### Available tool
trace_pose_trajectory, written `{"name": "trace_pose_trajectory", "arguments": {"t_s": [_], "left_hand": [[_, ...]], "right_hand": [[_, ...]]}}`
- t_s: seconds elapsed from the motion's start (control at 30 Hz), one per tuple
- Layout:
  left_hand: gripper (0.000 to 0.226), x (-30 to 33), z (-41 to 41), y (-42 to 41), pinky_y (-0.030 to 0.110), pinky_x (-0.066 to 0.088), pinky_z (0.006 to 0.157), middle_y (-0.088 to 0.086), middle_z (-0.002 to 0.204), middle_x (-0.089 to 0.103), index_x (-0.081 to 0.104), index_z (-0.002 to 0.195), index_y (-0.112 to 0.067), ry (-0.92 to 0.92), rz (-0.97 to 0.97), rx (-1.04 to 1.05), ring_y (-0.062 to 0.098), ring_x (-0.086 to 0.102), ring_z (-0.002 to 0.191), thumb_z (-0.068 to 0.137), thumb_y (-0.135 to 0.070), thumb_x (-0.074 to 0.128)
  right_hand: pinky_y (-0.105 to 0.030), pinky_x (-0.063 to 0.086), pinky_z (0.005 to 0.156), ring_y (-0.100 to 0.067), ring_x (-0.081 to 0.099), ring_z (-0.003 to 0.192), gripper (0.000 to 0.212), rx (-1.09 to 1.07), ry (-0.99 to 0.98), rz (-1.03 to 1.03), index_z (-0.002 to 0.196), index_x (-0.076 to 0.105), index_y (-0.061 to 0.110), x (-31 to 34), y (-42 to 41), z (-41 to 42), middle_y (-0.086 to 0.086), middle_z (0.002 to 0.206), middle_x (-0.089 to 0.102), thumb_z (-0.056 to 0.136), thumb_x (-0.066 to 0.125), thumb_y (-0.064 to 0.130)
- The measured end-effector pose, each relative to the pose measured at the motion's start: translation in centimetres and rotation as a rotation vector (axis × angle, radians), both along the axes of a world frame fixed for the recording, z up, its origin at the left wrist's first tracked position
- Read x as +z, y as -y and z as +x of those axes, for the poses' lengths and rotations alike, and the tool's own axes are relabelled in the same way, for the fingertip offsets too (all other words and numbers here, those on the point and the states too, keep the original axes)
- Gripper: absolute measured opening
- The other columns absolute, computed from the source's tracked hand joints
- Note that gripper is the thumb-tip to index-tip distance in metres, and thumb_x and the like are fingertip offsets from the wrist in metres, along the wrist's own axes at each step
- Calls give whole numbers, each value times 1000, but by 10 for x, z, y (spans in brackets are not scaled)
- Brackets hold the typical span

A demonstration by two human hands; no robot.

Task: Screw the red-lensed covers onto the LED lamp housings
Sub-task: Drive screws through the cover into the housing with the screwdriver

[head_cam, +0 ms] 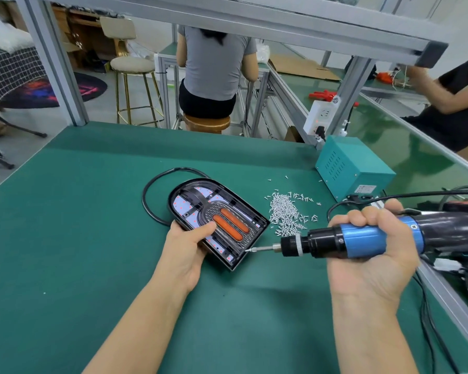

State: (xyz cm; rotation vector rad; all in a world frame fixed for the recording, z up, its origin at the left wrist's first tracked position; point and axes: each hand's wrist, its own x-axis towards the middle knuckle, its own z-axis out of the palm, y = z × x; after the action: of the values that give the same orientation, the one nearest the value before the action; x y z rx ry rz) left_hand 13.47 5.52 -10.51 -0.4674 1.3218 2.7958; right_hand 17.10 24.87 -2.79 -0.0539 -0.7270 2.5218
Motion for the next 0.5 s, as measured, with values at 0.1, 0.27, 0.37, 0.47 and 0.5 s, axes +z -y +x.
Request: {"name": "trace_pose_trajectory", "arguments": {"t_s": [0.1, 0.27, 0.37, 0.47, 0.5], "left_hand": [[45, -3, -1, 2, 41, 54, 87, 13, 116, 68, 54, 126, -4, 9, -57, -28, 26, 67, 96, 83, 11, 57], [43, -6, -4, 7, 44, 54, 87, 10, 114, 69, 55, 122, -8, -1, -109, -70, 27, 68, 99, 83, 8, 60], [44, -7, -5, 7, 40, 57, 77, 6, 112, 71, 54, 122, -11, -11, -155, -82, 25, 68, 98, 83, 4, 63], [43, -9, -4, 6, 35, 57, 66, 5, 109, 72, 53, 122, -11, -13, -170, -68, 21, 70, 90, 83, 2, 64], [42, -10, -4, 6, 33, 57, 63, 5, 108, 72, 53, 121, -11, -18, -172, -64, 19, 70, 88, 83, 2, 64]], "right_hand": [[-20, 45, 65, -8, 48, 55, 24, -3, 6, 6, 87, 55, 25, -1, 1, 0, 9, 60, 48, 73, 52, 6], [-22, 45, 65, -8, 48, 56, 24, -1, 6, 21, 89, 54, 24, 0, 5, -2, 9, 61, 47, 72, 53, 6], [-20, 45, 64, -8, 48, 55, 25, 10, -3, 29, 88, 55, 24, 1, 10, -5, 8, 60, 48, 71, 53, 5], [-21, 45, 63, -8, 47, 56, 26, 30, -5, 62, 89, 54, 24, 1, 16, -8, 8, 60, 47, 72, 52, 4], [-21, 45, 63, -9, 47, 56, 27, 33, -1, 78, 89, 54, 25, 0, 18, -8, 8, 60, 47, 73, 52, 4]]}}
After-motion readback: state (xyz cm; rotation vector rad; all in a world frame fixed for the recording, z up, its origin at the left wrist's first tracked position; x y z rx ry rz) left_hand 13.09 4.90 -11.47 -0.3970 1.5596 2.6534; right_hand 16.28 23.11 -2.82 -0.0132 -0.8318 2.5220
